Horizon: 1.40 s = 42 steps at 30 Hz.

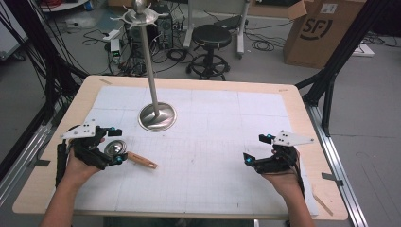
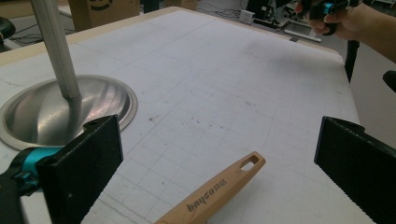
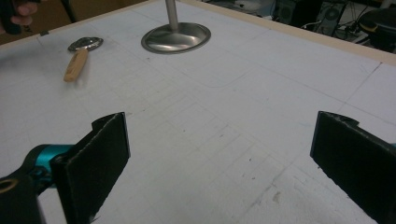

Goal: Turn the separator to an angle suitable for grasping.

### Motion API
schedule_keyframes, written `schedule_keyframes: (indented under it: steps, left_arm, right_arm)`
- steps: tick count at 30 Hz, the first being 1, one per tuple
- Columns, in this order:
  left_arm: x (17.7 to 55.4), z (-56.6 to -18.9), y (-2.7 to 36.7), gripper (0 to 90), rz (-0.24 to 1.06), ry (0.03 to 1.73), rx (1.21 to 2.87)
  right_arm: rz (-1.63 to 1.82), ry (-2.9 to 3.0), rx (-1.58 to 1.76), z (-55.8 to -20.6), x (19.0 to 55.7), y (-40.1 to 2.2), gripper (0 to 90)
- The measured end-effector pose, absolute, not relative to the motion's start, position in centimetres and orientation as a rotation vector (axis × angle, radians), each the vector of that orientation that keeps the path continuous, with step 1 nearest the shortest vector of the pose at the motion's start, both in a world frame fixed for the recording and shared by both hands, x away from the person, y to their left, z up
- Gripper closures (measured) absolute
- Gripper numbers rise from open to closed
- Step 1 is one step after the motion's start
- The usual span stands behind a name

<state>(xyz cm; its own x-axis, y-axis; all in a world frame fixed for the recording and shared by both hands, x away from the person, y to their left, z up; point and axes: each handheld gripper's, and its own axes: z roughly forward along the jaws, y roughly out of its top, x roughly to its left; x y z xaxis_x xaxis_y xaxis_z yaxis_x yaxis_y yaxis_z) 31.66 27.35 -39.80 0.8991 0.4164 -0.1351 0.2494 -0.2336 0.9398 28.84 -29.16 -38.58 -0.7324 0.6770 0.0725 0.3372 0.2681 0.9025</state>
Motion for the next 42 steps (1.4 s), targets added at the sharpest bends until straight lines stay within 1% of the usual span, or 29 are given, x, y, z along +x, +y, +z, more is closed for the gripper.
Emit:
schedule_keyframes:
  steps: [5,12,15,18,19,22,30,33,34,35,37,40,42]
  left_arm:
    - [31.7,-39.9,27.2,1.7,0.168,0.495,1.848]
    - [32.1,-40.2,26.6,1.7,0.170,0.488,1.917]
    - [32.3,-40.5,26.1,1.7,0.170,0.479,1.968]
    - [32.5,-41.1,25.1,1.7,0.173,0.469,2.077]
    - [32.5,-41.1,25.1,1.7,0.173,0.469,2.077]
    - [32.6,-41.3,24.2,1.7,0.184,0.449,2.168]
    - [33.0,-42.0,23.6,2.1,0.168,0.448,2.225]
    - [33.2,-42.4,23.4,7.0,0.163,0.440,2.260]
    - [33.2,-42.5,23.3,7.0,0.159,0.438,2.268]
    - [33.3,-42.7,23.1,11.4,0.159,0.437,2.299]
    - [33.4,-42.8,23.0,14.9,0.158,0.432,2.313]
    - [33.6,-43.0,23.0,27.7,0.141,0.410,2.354]
    - [33.7,-43.3,22.9,31.2,0.140,0.410,2.374]
  right_arm:
    - [1.446,2.217,0.932,-38.6,28.7,-29.3,3.2]
    - [1.436,2.216,0.932,-38.7,28.4,-29.5,3.2]
    - [1.434,2.205,0.944,-38.7,28.2,-29.8,3.2]
    - [1.437,2.204,0.948,-38.7,28.2,-30.0,3.2]
    - [1.435,2.205,0.947,-38.8,28.3,-29.9,3.2]
    - [1.425,2.220,0.951,-38.9,28.3,-29.7,3.2]
    - [1.409,2.221,0.944,-39.0,28.2,-29.7,3.2]
    - [1.408,2.221,0.953,-39.0,28.2,-29.7,3.3]
    - [1.407,2.222,0.951,-39.0,28.2,-29.7,3.3]
    - [1.407,2.222,0.950,-39.0,28.1,-29.7,3.3]
    - [1.405,2.220,0.951,-39.0,28.1,-29.7,3.3]
    - [1.402,2.228,0.953,-39.0,28.1,-29.7,3.3]
    - [1.400,2.226,0.956,-39.1,28.1,-29.7,3.3]
